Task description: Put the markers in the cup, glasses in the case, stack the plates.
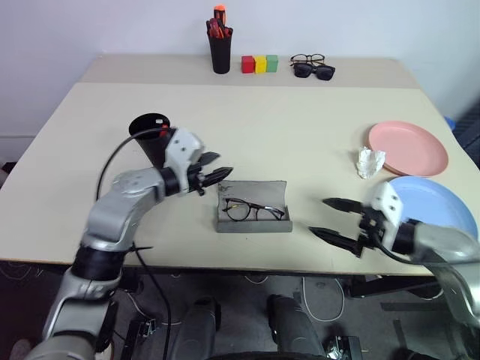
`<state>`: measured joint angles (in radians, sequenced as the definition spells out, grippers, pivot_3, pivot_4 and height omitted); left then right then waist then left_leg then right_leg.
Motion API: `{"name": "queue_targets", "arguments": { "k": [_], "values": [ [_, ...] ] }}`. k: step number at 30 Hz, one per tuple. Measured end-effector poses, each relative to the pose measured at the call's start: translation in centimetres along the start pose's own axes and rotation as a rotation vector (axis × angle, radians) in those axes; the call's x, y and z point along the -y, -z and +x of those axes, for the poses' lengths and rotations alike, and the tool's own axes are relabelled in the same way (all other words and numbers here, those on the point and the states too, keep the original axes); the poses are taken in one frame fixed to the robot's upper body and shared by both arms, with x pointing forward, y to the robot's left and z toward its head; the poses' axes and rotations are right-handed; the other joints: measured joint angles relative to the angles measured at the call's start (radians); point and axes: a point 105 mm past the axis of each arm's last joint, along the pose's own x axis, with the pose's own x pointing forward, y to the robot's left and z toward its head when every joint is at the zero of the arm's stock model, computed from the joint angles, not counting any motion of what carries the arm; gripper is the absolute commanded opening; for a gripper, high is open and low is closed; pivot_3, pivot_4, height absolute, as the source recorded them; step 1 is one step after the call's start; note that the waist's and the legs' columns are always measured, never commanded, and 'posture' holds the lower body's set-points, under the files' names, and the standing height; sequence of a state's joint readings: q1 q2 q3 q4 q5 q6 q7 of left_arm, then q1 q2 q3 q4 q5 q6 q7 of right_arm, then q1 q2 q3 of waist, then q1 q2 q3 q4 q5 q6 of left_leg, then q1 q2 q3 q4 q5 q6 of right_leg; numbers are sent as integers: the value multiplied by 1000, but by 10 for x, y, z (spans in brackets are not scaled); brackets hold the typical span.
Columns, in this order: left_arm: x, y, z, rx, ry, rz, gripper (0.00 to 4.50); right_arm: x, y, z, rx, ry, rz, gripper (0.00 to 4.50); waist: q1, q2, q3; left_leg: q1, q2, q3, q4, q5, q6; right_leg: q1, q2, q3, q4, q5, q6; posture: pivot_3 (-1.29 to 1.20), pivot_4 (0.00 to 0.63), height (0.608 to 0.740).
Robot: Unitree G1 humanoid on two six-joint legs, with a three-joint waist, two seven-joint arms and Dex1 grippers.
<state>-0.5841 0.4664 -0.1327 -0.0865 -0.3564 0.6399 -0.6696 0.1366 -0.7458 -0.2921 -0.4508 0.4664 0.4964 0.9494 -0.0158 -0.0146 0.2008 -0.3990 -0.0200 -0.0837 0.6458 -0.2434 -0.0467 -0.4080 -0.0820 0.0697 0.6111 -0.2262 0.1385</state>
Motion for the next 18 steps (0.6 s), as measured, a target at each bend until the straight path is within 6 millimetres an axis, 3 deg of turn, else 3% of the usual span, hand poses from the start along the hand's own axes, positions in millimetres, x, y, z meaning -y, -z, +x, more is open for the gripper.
{"name": "queue_targets", "arguments": {
  "k": [2,10,14,18],
  "values": [
    [-3,-1,16,-35,0,36,54,1,12,-13,-43,62,-27,3967,-3,-1,0,1,0,0,0,0,0,0,0,0,0,-2,3,0,150,740],
    [-36,-11,59,-167,1,306,54,-6,30,-48,-89,173,-108,3967,1,-2,1,-3,0,1,1,0,0,0,0,0,-6,-2,3,0,150,740],
    [-28,-11,76,-221,160,415,54,-2,24,-60,-59,218,-152,3967,2,-2,1,-8,0,0,0,0,0,-2,0,0,-11,1,3,0,150,740],
    [-17,2,76,-310,352,439,54,0,21,-64,-42,234,-174,3967,2,-2,1,-9,0,0,0,-2,2,-2,0,0,-13,2,2,0,150,740]
  ]
}}
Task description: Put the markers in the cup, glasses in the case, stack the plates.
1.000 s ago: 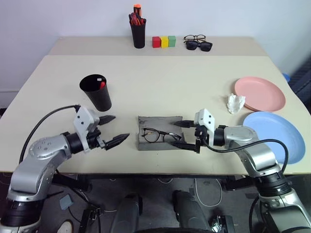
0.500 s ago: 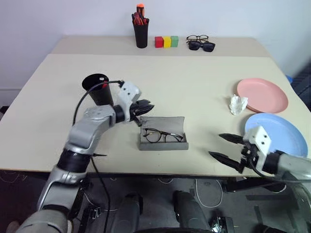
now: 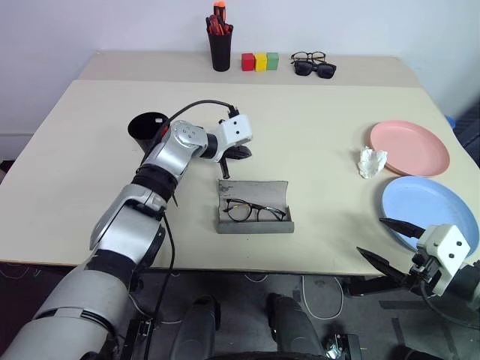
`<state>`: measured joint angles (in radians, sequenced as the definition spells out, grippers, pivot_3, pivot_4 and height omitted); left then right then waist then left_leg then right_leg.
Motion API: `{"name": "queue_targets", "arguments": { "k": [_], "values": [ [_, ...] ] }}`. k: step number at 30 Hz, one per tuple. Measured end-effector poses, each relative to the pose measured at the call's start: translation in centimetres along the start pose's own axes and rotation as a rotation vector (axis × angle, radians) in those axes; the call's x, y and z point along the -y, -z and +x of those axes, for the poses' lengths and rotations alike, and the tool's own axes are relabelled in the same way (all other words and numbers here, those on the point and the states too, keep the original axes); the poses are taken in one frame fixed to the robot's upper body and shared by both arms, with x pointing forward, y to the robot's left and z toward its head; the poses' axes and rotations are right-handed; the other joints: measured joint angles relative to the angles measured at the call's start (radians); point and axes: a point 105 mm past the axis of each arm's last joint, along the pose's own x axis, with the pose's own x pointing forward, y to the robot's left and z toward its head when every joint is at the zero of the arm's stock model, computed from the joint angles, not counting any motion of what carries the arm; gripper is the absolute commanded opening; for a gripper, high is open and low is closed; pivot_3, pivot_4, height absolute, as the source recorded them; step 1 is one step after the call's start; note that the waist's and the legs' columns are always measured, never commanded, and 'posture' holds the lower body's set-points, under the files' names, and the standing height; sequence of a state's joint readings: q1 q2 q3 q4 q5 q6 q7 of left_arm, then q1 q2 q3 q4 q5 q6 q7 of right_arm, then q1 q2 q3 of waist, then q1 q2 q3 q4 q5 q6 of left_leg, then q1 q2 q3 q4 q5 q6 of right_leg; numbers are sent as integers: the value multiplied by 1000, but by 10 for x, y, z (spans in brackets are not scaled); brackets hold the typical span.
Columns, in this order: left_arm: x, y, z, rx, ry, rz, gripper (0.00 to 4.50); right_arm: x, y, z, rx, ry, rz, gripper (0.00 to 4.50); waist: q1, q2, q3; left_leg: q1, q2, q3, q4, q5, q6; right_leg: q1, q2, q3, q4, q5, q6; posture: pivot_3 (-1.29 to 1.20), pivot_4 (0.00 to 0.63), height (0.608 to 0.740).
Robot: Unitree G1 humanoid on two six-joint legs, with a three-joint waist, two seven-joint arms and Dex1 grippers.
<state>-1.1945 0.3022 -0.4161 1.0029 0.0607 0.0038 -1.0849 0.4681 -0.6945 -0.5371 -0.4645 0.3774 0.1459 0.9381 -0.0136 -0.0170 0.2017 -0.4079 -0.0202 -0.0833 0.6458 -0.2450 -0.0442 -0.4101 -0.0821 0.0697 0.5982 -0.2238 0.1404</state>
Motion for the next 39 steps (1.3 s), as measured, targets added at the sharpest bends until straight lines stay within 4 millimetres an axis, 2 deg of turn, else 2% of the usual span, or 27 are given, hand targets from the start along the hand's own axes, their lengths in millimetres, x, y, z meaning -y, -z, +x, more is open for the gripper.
{"name": "queue_targets", "arguments": {
  "k": [7,13,18,21,23,25,28,31,37,39],
  "values": [
    [39,5,-3,-27,373,-3,54,4,-5,1,24,15,-8,3967,0,-1,1,0,0,0,1,0,0,0,0,0,1,0,0,0,150,740],
    [72,10,-32,-37,565,16,54,10,-7,4,45,38,-5,3967,-7,0,1,2,1,-1,1,0,0,0,0,0,5,0,-1,0,150,740],
    [107,13,-57,-90,654,120,54,14,-8,9,55,43,4,3967,-2,1,-1,4,1,-1,3,0,0,2,0,1,7,0,-1,0,150,740],
    [122,6,-55,-45,659,161,54,23,-5,15,48,87,40,3967,4,4,-3,6,0,-1,4,0,0,6,-1,1,5,0,-1,0,150,740],
    [126,-2,-43,26,618,161,54,29,-3,18,46,121,59,3967,7,4,-3,5,0,-1,4,0,0,6,-1,0,4,0,-1,0,150,740],
    [121,-16,-29,117,518,157,54,34,2,18,28,148,84,3967,7,3,-2,3,0,-1,4,0,0,4,-1,0,5,0,-1,0,150,740],
    [105,-30,-29,178,385,124,54,39,14,18,-9,176,140,3967,0,3,-2,3,0,-1,3,0,1,2,0,0,5,0,-1,0,150,740],
    [101,-43,-34,218,336,100,948,46,29,17,-58,213,210,3967,-4,4,-2,4,0,-1,3,0,1,1,0,0,8,0,-1,0,150,740],
    [111,-50,-29,240,326,47,3918,52,45,20,-126,219,251,3967,-3,4,-2,6,0,-1,4,0,0,2,0,1,12,-1,-1,0,150,740],
    [110,-54,-29,251,308,44,3918,51,48,23,-140,208,262,3967,-5,4,-2,6,0,0,4,0,0,2,0,1,12,-1,-1,0,150,740]
  ]
}}
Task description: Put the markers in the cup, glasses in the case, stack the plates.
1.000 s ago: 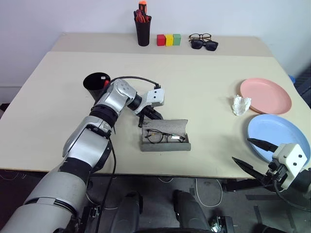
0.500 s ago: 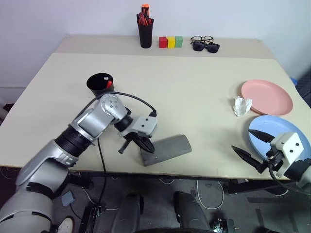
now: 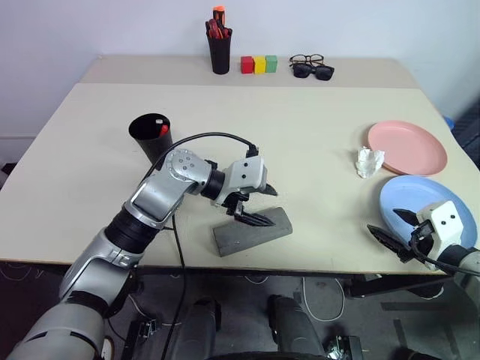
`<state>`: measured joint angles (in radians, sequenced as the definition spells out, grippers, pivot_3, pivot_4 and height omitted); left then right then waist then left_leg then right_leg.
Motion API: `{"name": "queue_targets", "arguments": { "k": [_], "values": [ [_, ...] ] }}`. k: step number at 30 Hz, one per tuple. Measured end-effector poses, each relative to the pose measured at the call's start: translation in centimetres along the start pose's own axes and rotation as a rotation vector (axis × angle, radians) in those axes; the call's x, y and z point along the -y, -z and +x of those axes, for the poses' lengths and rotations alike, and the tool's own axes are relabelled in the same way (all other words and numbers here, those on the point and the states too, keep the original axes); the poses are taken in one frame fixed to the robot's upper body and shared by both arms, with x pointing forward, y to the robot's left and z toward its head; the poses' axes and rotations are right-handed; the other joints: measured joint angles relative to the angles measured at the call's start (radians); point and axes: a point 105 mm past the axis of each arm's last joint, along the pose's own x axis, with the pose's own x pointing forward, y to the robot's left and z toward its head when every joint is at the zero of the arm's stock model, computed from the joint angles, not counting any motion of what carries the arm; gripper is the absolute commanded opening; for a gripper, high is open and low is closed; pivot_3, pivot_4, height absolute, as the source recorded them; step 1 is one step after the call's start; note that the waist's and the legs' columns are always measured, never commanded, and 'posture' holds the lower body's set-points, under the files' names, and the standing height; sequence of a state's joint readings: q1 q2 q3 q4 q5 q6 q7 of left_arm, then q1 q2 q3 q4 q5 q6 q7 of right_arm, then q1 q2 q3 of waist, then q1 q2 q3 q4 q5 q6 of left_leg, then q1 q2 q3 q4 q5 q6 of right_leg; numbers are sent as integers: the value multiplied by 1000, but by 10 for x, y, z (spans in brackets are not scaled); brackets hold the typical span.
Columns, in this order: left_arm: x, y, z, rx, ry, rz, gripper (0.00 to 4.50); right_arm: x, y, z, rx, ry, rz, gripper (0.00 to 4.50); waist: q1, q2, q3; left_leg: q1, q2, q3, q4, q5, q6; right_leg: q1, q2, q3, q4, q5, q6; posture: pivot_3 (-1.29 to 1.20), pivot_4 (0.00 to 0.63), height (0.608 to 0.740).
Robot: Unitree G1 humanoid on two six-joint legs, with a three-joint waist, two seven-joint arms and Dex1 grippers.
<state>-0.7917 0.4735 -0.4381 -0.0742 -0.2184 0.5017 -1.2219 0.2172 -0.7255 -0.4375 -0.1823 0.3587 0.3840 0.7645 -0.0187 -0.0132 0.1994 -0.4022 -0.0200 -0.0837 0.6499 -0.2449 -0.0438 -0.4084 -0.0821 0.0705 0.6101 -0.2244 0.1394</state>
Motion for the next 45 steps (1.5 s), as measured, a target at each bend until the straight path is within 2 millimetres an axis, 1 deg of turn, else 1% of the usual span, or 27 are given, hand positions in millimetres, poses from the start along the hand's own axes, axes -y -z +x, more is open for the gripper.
{"name": "queue_targets", "arguments": {
  "k": [4,6,7,10,13,15,19,23,28,32,38,39,41,42,43,45],
  "values": [
    [1,-5,-1,15,-3,-5,3918,0,6,8,-40,-17,5,3967,1,0,0,0,0,0,0,0,0,0,0,0,1,0,0,0,150,740],
    [1,-7,-2,28,-8,-11,3977,1,8,11,-56,-24,6,3429,1,0,0,0,0,0,0,0,0,0,0,0,1,0,0,0,150,740],
    [0,-8,-2,32,-13,-10,3977,3,8,13,-60,-20,8,3094,1,0,0,1,0,0,0,0,0,0,0,0,1,0,0,0,150,740],
    [0,-11,-1,42,-22,-8,3977,8,7,15,-71,-13,-3,1706,2,0,0,1,0,0,0,0,0,0,0,0,1,0,0,0,150,740],
    [-1,-11,-1,45,-37,-12,3977,12,5,16,-79,3,-29,48,0,0,0,1,0,0,0,0,0,1,0,0,1,0,0,0,150,740],
    [-2,-11,-2,44,-41,-14,3977,16,2,15,-86,19,-64,13,-2,-1,0,4,0,1,0,0,0,3,0,1,1,0,0,0,150,740],
    [-1,-10,-2,42,-47,-18,3977,17,1,14,-88,32,-87,13,-1,-1,0,5,0,1,0,0,0,4,0,1,1,0,0,0,150,740],
    [-2,-10,0,47,-58,-22,3977,15,-2,13,-90,44,-107,13,1,-1,0,5,0,1,0,0,0,4,0,1,1,0,0,0,150,740],
    [-3,-12,1,54,-62,-22,3977,10,-12,9,-80,58,-130,13,0,0,0,5,0,1,-1,0,0,4,0,1,1,0,0,0,150,740],
    [-4,-12,1,57,-76,-22,3977,13,-40,6,-16,84,-195,13,-1,0,0,5,0,2,-1,0,0,4,0,2,1,0,0,0,150,740],
    [-6,-12,1,61,-95,-25,3977,29,-94,3,97,137,-340,13,1,0,0,5,0,2,-1,0,0,3,0,1,1,-1,1,0,150,740],
    [-7,-12,1,63,-102,-27,3977,37,-107,4,127,149,-368,13,-2,-1,1,5,0,2,-1,0,0,3,0,2,0,-1,0,0,150,740],
    [-7,-13,0,71,-108,-31,3977,48,-122,6,163,170,-403,13,-2,-1,1,5,0,2,-1,0,0,4,0,2,0,-1,0,0,150,740],
    [-8,-12,-1,74,-116,-35,3977,56,-130,11,181,175,-424,13,-4,-1,1,6,0,2,-1,0,0,4,0,2,0,-1,0,0,150,740],
    [-9,-12,-2,77,-129,-40,3977,65,-136,17,196,181,-433,13,-7,-1,1,6,0,3,-1,0,0,4,0,2,0,0,0,0,150,740],
    [-10,-11,-3,84,-149,-50,3977,80,-141,28,205,187,-444,13,-10,-1,1,7,0,3,-2,0,0,4,0,2,0,0,0,0,150,740]
  ]
}}
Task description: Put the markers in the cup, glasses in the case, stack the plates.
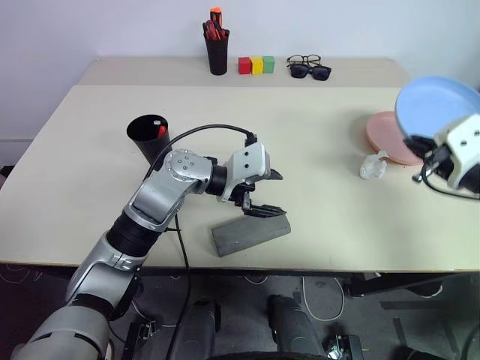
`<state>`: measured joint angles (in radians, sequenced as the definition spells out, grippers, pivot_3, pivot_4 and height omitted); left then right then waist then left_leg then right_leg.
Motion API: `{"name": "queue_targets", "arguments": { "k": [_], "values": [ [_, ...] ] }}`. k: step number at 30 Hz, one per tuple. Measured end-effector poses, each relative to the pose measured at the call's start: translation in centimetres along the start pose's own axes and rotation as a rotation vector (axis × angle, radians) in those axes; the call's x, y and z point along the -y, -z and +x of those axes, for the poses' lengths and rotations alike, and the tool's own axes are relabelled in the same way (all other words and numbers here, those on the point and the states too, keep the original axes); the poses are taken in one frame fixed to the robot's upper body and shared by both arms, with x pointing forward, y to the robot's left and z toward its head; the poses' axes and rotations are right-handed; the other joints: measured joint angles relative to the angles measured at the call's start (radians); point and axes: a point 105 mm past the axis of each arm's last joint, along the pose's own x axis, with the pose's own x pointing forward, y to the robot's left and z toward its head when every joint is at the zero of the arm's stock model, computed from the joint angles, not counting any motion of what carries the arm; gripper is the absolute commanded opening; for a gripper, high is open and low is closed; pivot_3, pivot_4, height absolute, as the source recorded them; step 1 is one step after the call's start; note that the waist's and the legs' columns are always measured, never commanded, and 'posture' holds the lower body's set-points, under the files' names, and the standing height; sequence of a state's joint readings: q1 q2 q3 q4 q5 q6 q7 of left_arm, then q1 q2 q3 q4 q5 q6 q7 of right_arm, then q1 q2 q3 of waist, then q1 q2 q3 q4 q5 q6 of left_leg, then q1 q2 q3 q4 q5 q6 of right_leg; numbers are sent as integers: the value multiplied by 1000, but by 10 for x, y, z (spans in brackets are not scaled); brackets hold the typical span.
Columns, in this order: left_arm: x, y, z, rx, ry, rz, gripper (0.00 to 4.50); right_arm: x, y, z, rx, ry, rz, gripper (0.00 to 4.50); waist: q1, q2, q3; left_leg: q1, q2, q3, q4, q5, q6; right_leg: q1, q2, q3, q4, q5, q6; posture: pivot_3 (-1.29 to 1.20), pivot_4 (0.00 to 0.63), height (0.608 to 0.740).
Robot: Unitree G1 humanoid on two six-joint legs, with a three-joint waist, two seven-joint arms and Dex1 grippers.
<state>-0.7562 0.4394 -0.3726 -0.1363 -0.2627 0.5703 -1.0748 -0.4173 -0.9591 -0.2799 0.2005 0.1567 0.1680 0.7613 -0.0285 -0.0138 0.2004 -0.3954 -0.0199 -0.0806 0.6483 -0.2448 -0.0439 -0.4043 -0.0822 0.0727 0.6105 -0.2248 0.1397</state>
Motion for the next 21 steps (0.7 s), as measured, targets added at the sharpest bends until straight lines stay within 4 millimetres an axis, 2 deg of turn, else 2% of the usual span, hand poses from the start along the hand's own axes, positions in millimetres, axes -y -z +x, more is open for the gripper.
{"name": "queue_targets", "arguments": {
  "k": [5,11,15,19,21],
  "values": [
    [0,4,-6,-14,-59,-34,3977,17,17,40,-20,3,5,13,-19,2,1,0,0,0,-3,0,0,-1,0,1,0,0,1,0,150,740],
    [2,10,-22,-45,-162,-81,3977,7,31,72,-84,1,30,13,-34,2,2,0,0,0,-5,0,0,-2,0,1,1,1,3,0,150,740],
    [1,10,-31,-54,-233,-106,3977,-2,40,80,-126,1,41,1490,-35,2,2,0,-1,0,-4,0,-1,-2,0,1,2,1,3,0,150,740],
    [1,12,-38,-65,-281,-129,3977,2,40,82,-133,53,13,3534,-41,2,2,0,-1,-1,-3,1,-1,-2,0,1,2,1,3,0,150,740],
    [2,15,-38,-72,-286,-147,3977,4,38,82,-120,72,13,3534,-42,2,2,0,-1,-1,-3,1,-2,-2,0,1,3,1,3,0,150,740]
  ]
}}
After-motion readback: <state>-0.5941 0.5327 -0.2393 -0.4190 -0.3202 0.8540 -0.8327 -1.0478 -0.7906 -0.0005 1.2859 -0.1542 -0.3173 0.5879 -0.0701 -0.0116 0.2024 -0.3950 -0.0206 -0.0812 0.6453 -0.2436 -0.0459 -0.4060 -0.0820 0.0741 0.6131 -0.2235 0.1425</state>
